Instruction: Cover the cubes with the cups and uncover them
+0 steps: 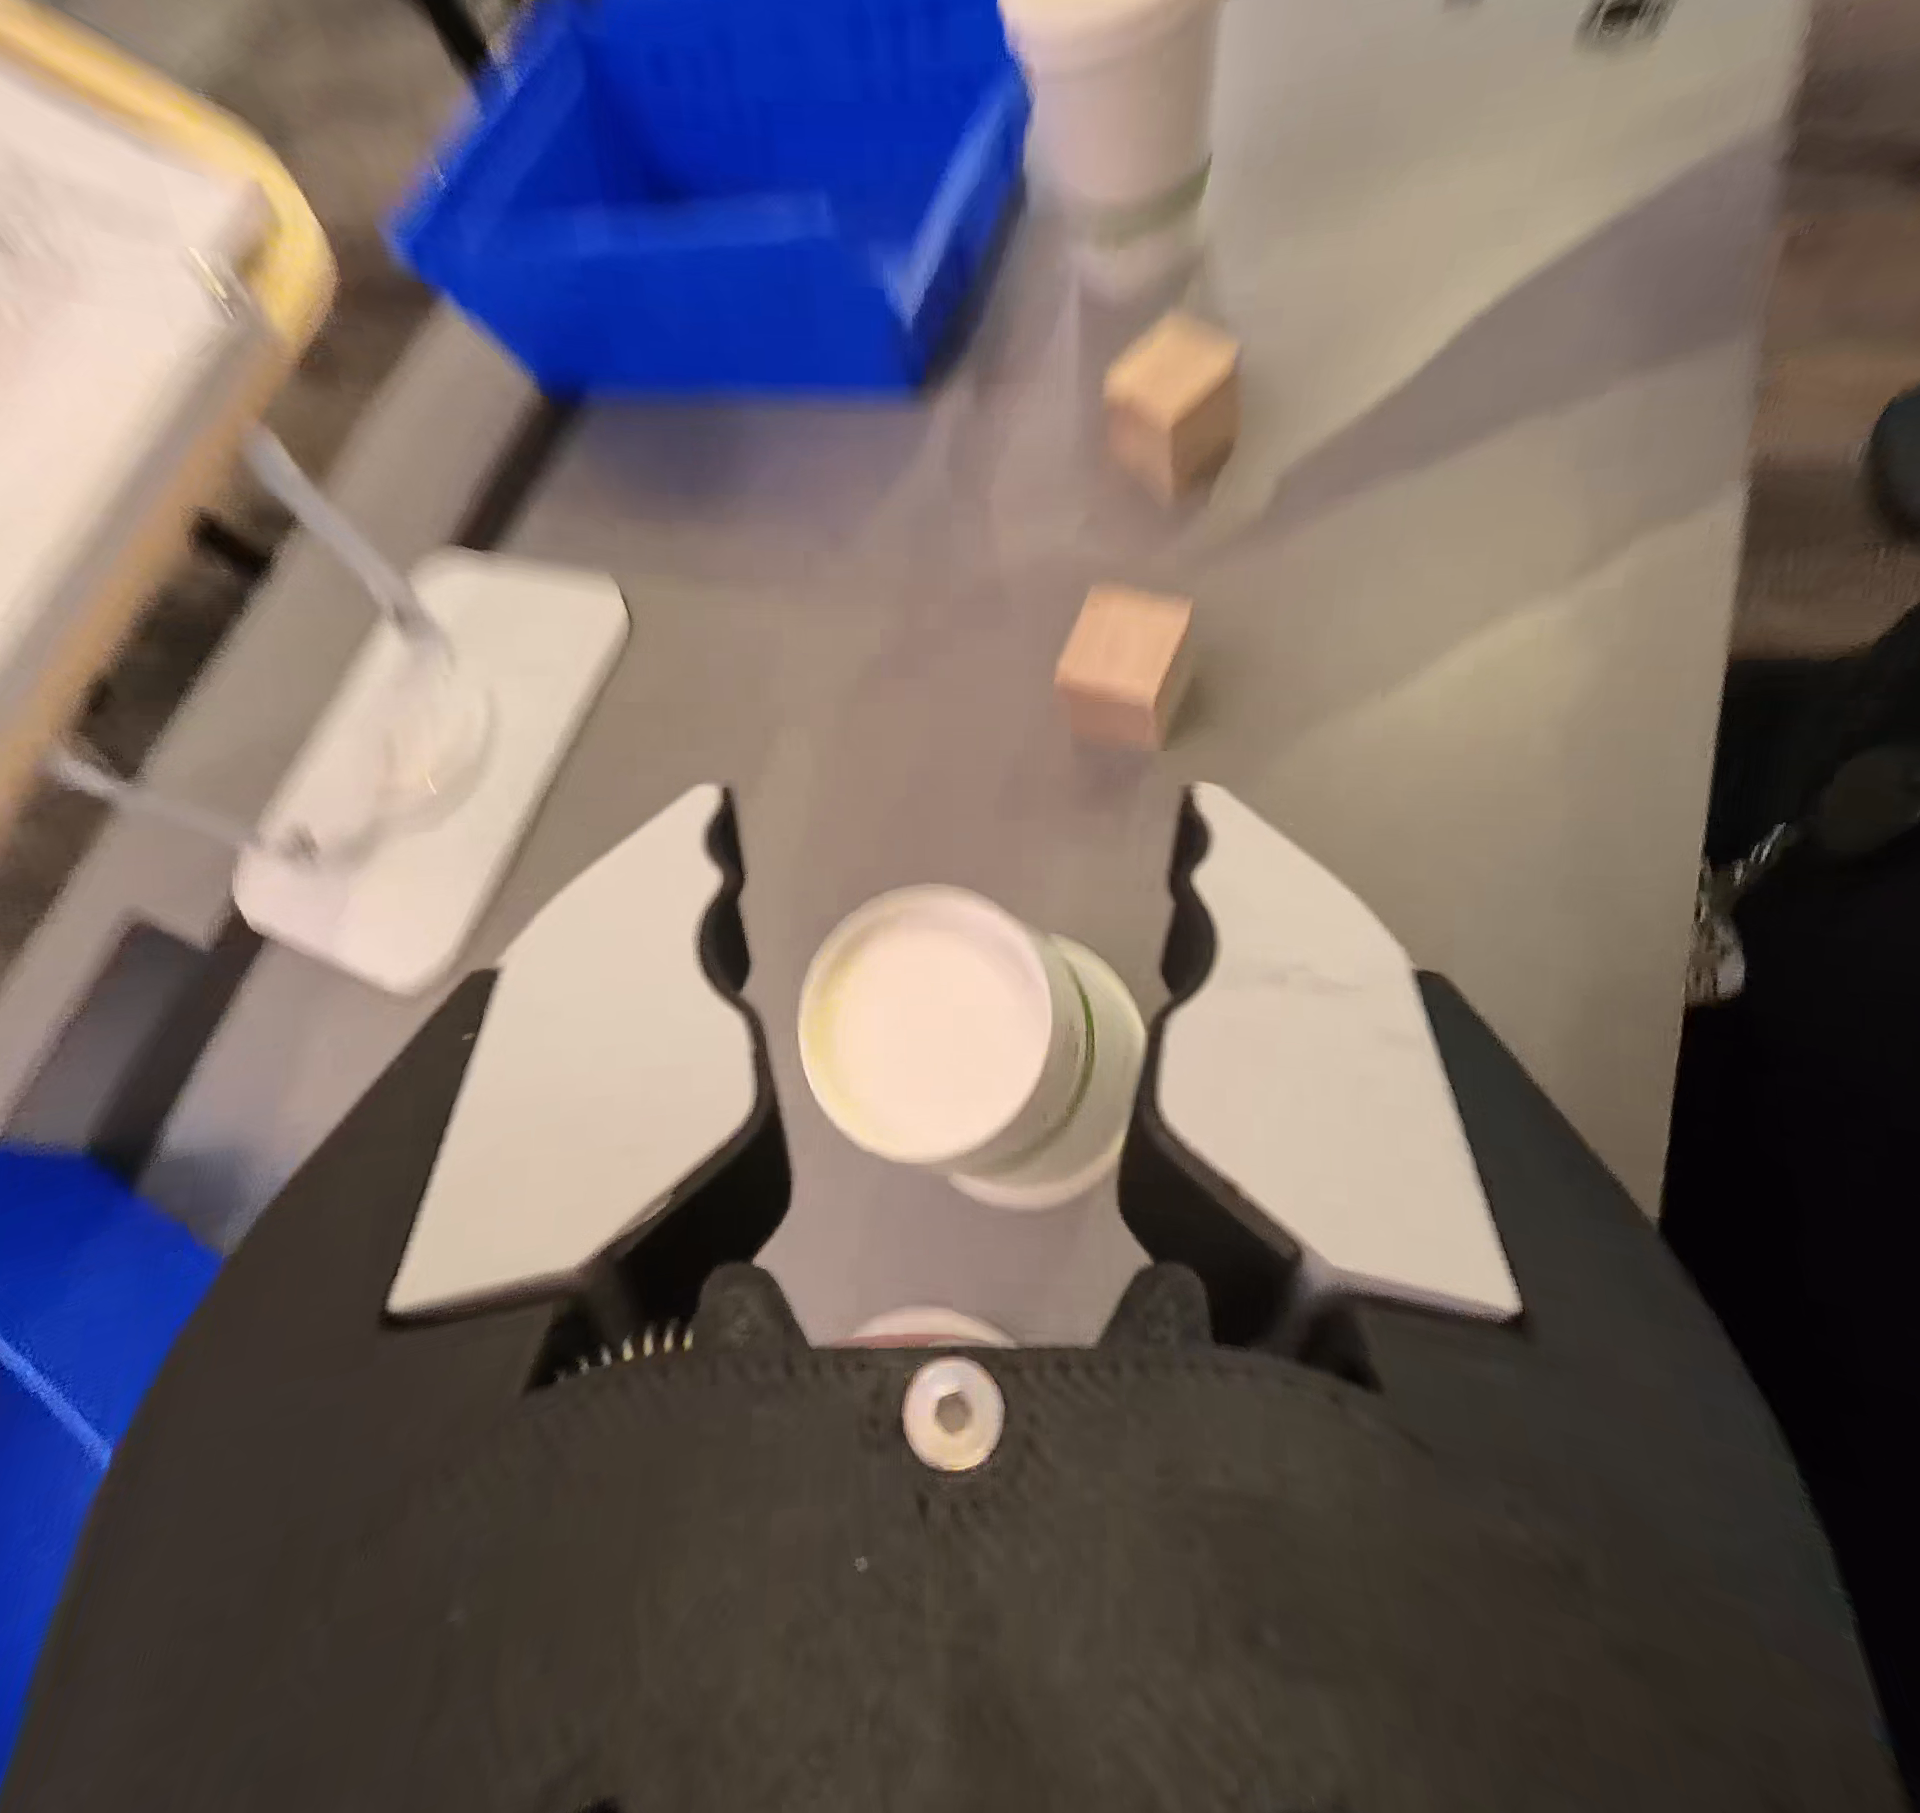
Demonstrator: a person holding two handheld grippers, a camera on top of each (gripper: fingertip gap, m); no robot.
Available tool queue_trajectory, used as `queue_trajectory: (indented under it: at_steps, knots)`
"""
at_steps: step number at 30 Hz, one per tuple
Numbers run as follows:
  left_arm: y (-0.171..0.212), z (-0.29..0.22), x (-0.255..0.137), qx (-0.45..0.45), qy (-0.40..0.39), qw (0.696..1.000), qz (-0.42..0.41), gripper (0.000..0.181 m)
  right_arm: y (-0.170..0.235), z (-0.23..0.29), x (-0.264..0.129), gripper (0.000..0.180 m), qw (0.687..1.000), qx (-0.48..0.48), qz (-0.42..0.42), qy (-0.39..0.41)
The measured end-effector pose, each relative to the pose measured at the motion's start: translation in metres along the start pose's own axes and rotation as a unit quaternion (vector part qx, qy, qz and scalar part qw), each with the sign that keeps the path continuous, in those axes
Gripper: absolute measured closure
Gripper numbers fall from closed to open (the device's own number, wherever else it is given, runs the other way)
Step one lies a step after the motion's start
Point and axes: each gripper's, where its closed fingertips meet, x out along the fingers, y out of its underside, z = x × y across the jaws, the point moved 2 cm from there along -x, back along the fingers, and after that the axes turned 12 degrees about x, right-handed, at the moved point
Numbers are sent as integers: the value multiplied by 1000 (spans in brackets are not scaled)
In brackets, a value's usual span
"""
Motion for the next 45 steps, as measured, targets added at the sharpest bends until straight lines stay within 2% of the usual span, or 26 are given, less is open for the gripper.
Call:
queue_trajectory:
  at_steps: [4, 9, 16, 18, 19, 23, 26, 29, 31, 37, 40, 43, 45]
  knots:
    - [29, -5, 15, -28, 27, 996, 78, 83, -10, 26, 6, 155, 1000, -21, -21, -9]
    - [55, -6, 27, -68, 42, 989, 121, 74, -16, 51, 16, 156, 998, -40, -32, -32]
    - [66, -4, 33, -49, 54, 979, 191, 86, -21, 61, 19, 157, 997, -51, -39, -41]
    - [66, -7, 36, -44, 73, 976, 198, 94, -22, 61, 20, 158, 997, -51, -41, -41]
    - [69, -8, 37, -40, 80, 973, 212, 103, -21, 61, 21, 158, 997, -52, -40, -41]
    - [69, -8, 38, -26, 90, 970, 225, 105, -22, 62, 22, 158, 997, -53, -43, -44]
    - [64, -1, 34, -24, 68, 974, 214, 106, -25, 65, 21, 158, 996, -53, -58, -51]
    - [47, 16, 18, -36, 19, 986, 164, 106, -34, 70, 19, 158, 993, -53, -86, -59]
    - [30, 25, 4, -54, -3, 993, 101, 106, -43, 74, 18, 158, 991, -52, -109, -64]
    - [-2, 36, -32, -94, -22, 995, -23, 106, -74, 86, 23, 157, 981, -46, -173, -80]
    - [-29, 34, -49, -88, -21, 985, -146, 106, -101, 87, 23, 159, 965, -13, -247, -92]
    - [-49, 36, -61, -109, -23, 961, -254, 106, -128, 94, 26, 157, 937, 27, -321, -137]
    - [-59, 33, -67, -107, -25, 942, -317, 106, -141, 98, 34, 147, 922, 53, -346, -168]
